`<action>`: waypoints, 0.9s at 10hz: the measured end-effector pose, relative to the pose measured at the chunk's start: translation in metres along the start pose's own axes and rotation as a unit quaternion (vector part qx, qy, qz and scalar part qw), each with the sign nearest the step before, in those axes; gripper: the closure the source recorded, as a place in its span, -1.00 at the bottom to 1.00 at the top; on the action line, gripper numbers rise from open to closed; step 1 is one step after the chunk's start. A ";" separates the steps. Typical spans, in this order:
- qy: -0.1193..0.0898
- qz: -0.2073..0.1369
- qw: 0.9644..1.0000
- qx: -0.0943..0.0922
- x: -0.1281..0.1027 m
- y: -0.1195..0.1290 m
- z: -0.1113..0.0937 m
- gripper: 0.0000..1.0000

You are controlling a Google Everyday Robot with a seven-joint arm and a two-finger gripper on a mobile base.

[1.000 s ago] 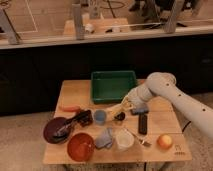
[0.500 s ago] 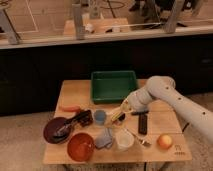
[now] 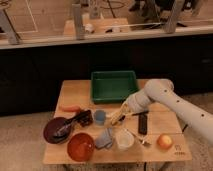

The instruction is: Place banana in metal cup

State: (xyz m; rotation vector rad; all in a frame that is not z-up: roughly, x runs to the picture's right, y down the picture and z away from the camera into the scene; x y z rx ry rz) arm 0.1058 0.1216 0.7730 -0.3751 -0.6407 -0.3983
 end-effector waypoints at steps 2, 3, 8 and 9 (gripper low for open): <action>0.000 -0.001 1.000 -0.002 -0.001 0.001 0.002 -0.24; -0.001 -0.002 1.000 -0.003 -0.002 0.001 0.004 -0.43; -0.005 0.001 1.000 -0.006 -0.003 0.002 0.006 -0.60; -0.006 0.005 1.000 -0.003 -0.002 0.001 0.004 -0.60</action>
